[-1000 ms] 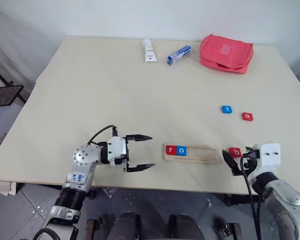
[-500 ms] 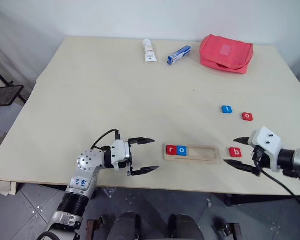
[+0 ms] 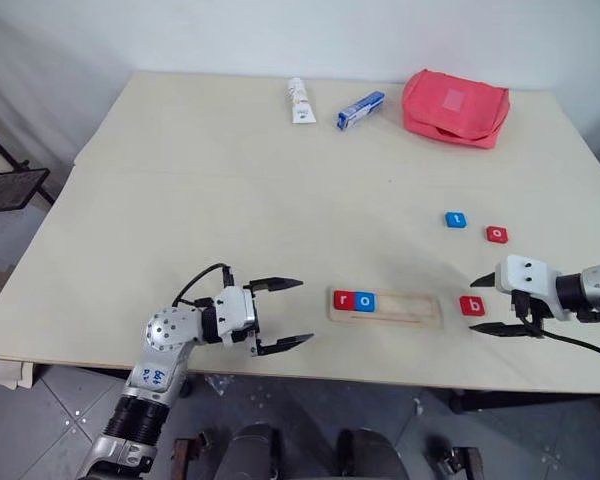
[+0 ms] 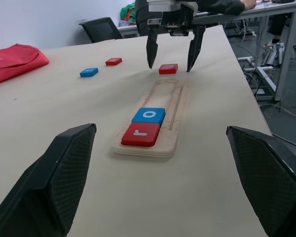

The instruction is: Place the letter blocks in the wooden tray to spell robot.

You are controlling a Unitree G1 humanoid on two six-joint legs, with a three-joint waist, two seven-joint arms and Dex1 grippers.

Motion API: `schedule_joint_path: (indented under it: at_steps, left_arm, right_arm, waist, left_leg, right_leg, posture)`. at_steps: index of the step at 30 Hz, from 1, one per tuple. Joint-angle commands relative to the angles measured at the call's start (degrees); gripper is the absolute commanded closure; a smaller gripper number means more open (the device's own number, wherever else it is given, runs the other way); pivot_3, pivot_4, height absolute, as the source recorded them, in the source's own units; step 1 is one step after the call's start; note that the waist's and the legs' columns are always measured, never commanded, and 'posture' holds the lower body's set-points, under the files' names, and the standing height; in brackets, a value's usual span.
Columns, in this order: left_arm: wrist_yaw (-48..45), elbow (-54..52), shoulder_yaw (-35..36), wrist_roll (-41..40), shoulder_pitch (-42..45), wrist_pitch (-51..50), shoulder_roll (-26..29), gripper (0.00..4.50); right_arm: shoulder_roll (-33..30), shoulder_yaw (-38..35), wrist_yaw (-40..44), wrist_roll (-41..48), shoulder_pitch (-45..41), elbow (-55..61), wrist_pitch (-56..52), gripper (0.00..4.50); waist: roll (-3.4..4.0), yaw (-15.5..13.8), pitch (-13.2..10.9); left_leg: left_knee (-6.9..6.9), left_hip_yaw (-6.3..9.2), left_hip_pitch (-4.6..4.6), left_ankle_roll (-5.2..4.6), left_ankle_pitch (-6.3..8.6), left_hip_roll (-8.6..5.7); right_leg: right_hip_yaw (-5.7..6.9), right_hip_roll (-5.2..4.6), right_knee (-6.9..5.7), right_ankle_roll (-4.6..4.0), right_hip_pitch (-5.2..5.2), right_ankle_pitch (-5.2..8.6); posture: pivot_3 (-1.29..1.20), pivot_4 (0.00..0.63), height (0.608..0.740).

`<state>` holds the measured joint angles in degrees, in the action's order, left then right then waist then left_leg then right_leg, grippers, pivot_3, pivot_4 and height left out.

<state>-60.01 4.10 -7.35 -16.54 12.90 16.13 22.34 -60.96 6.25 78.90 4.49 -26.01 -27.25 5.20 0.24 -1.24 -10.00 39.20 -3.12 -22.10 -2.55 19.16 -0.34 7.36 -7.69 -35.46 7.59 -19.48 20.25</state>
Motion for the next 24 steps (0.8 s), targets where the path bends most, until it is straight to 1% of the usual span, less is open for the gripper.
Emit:
schedule_joint_path:
  at_steps: [1, 5, 7, 9, 10, 12, 14, 15, 20, 24]
  left_arm:
    - [0.84, -2.79, -0.11, -0.15, -0.29, -0.01, 0.04, 0.0]
    - [1.11, -1.96, -0.32, 0.04, 0.38, 0.08, -0.16, 0.0]
    - [1.09, -1.42, -0.4, 0.13, 0.9, 0.19, -0.26, 0.0]
    - [1.05, -0.85, -0.4, 0.05, 1.59, 0.13, -0.37, 0.0]
    - [0.98, -0.3, -0.41, 0.11, 2.01, 0.2, -0.43, 0.0]
    - [-0.28, 1.79, -0.46, -0.14, 4.34, 0.64, -0.46, 0.0]
    - [-1.02, 3.88, -0.44, -0.18, 6.11, 1.16, -0.63, 0.0]
    - [-1.21, 4.59, -0.44, -0.15, 6.55, 1.39, -0.73, 0.0]
    - [-2.34, 7.07, -0.4, -0.18, 8.26, 2.3, -1.37, 0.0]
    - [-3.48, 9.4, -0.45, -0.19, 9.61, 3.08, -1.89, 0.0]
  right_arm:
    - [0.84, 1.43, 0.8, -2.04, 0.34, -1.87, 0.11, 0.58]
    - [1.07, 1.6, 0.83, -3.07, -0.11, -3.31, 0.51, 1.86]
    - [1.27, 1.66, 0.76, -3.39, -0.47, -3.92, 0.67, 2.38]
    - [1.6, 1.67, 0.54, -3.54, -0.96, -4.52, 0.53, 3.0]
    - [1.89, 1.65, -0.01, -3.78, -1.45, -4.98, 0.45, 3.02]
    - [1.38, -1.13, -1.53, -1.21, -1.97, 0.28, -5.64, 3.02]
    - [-0.47, -2.9, -1.26, 0.3, -1.24, 6.16, -9.69, 3.02]
    - [-1.25, -3.24, -0.93, 0.52, -0.72, 8.23, -10.65, 3.02]
    - [-2.66, -6.23, -1.25, 4.82, 2.02, 22.62, -24.3, 3.02]
    - [-0.21, -6.02, -3.89, 9.38, 1.81, 35.14, -34.88, 3.02]
  waist:
    - [-0.03, -0.05, 0.01]
    - [-0.09, -0.02, 0.04]
    - [-0.09, -0.01, 0.04]
    - [-0.09, 0.0, 0.04]
    - [-0.09, 0.0, 0.04]
    - [-0.09, 0.0, 0.04]
    - [-0.05, -0.06, 0.01]
    - [-0.02, -0.1, 0.0]
    - [0.01, -0.16, 0.0]
    - [0.01, -0.16, 0.0]
  left_leg:
    - [0.02, 0.04, 0.0, 0.0, 0.0, 0.0]
    - [0.08, 0.06, 0.03, 0.0, 0.0, 0.0]
    - [0.13, 0.06, 0.03, 0.0, 0.0, 0.0]
    - [0.19, 0.06, 0.03, 0.0, 0.0, 0.0]
    - [0.22, 0.06, 0.03, 0.0, 0.0, 0.0]
    - [0.28, 0.06, 0.02, 0.0, 0.0, 0.0]
    - [0.31, 0.07, 0.0, 0.0, 0.0, 0.01]
    - [0.34, 0.06, -0.08, 0.0, 0.0, 0.01]
    - [0.17, 0.09, -0.15, 0.01, 0.01, 0.0]
    - [0.13, 0.14, -0.15, 0.01, 0.01, 0.0]
  right_leg:
    - [0.03, 0.0, 0.0, 0.0, 0.02, 0.0]
    - [0.03, 0.0, 0.02, 0.0, 0.12, 0.0]
    - [0.03, 0.0, 0.01, 0.0, 0.14, 0.0]
    - [0.03, 0.0, 0.01, 0.0, 0.17, 0.0]
    - [0.02, 0.0, 0.01, 0.0, 0.18, 0.0]
    - [0.02, 0.0, 0.01, 0.0, 0.19, 0.0]
    - [0.02, 0.0, 0.0, 0.0, 0.2, -0.01]
    - [0.02, -0.01, -0.05, 0.0, 0.1, 0.0]
    - [0.06, -0.01, -0.09, 0.0, -0.08, -0.01]
    - [0.09, 0.0, -0.08, 0.0, -0.08, 0.0]
  posture:
    - [0.0, 0.15, 0.74]
    - [0.0, 0.15, 0.74]
    - [0.0, 0.15, 0.74]
    - [0.0, 0.15, 0.74]
    - [0.0, 0.15, 0.74]
    - [0.0, 0.15, 0.74]
    - [0.0, 0.15, 0.74]
    - [0.0, 0.15, 0.74]
    - [0.0, 0.15, 0.74]
    - [0.0, 0.15, 0.74]
